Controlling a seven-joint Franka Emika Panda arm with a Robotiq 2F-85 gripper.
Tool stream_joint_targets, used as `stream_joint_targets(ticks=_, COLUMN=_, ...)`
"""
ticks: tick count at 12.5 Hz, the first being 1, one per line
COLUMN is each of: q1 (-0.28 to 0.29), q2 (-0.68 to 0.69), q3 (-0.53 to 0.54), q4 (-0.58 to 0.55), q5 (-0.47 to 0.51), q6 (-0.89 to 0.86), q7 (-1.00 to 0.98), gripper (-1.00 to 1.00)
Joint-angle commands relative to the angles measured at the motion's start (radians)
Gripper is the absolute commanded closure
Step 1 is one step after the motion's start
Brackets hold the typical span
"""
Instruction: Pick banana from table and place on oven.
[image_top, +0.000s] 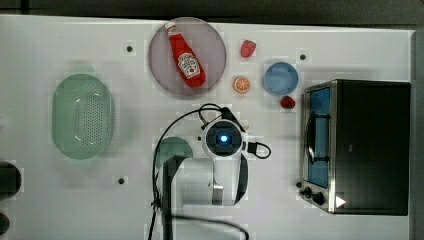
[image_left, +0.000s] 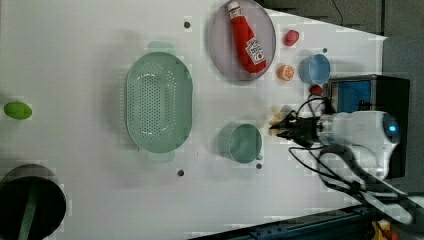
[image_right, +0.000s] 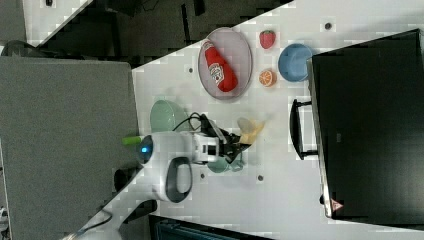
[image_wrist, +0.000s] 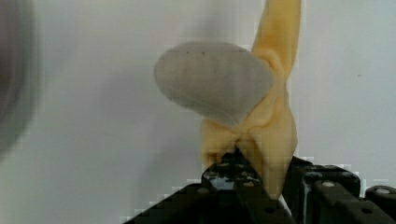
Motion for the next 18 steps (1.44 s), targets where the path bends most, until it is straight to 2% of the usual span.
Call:
stream_joint_targets(ticks=1, q1=-0.013, q2=-0.235, q3=0.003, q4=0.107, q5=-0.007, q6=-0.207, q7=0.034, gripper=0.57)
stream_joint_targets(ticks=5, q1=-0.018, q2=-0.355, q3=-0.015, q4=0.338, q5=-0.007, q6=-0.627, q7=0.034, gripper=0.57)
stream_joint_targets(ticks=8, q1=-0.03, q2=-0.369, q3=-0.076, q4=0.499, q5=-0.009, q6=-0.771, q7=0.029, gripper=0.57)
stream_joint_targets(ticks=11, q1=-0.048, q2=-0.362, q3=-0.178, q4=0.554, q5=-0.013, q6=-0.792, q7=-0.037, gripper=0.57)
stream_joint_targets(ticks=14, q1=-0.062, q2=-0.318, q3=-0.31, q4=0.554, q5=-0.015, q6=-0.777, q7=-0.241, gripper=0.57)
stream_joint_targets(ticks=18, q1=-0.071, q2=-0.191, q3=-0.47, q4=0.564, q5=-0.025, q6=-0.616, q7=-0.513, gripper=0.56)
